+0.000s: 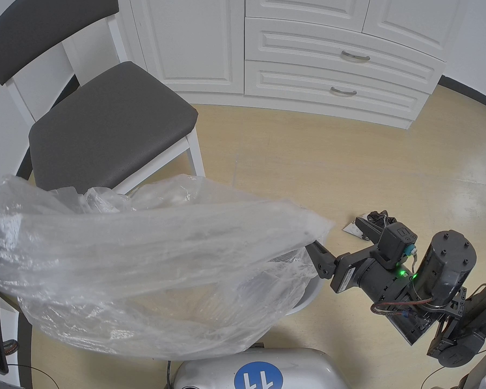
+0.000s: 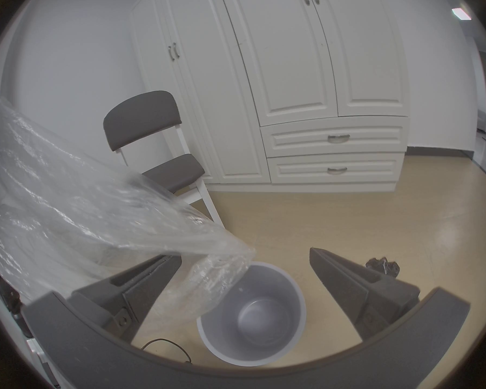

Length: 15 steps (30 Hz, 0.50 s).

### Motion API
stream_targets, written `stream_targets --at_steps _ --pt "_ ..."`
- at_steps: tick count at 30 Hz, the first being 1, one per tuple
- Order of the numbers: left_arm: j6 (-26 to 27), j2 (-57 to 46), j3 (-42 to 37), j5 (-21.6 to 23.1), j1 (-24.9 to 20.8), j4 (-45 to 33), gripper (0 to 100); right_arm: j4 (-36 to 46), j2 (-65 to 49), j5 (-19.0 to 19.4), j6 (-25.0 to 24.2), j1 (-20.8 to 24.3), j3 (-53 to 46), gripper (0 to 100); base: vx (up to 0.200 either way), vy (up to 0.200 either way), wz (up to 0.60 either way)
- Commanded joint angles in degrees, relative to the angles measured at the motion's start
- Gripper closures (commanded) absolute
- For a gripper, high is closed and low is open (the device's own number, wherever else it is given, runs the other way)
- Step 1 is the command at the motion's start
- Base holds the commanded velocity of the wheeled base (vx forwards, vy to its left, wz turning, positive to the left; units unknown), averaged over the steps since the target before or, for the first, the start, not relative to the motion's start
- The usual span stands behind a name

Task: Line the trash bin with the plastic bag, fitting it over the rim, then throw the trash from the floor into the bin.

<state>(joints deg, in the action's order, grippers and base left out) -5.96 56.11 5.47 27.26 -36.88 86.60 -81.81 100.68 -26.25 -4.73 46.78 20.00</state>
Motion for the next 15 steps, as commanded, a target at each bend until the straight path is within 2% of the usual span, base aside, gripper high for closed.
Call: stream_targets --at_steps 1,10,15 --pt "-0.02 0.14 0.06 -0.01 -0.13 -0.03 100 0.42 -1.89 0.32 1.13 0.25 0.56 0 0.000 0.000 0.00" --pt "0.07 -1.01 0.24 -0.01 -0.74 0.06 100 0.95 -1.37 0.93 1.48 0.33 0.47 0 0.000 0.000 0.00" --pt "-0.02 -1.97 0.33 -0.01 -2.41 0.06 100 0.95 -1.19 1.02 0.95 2.00 0.21 0 0.000 0.000 0.00"
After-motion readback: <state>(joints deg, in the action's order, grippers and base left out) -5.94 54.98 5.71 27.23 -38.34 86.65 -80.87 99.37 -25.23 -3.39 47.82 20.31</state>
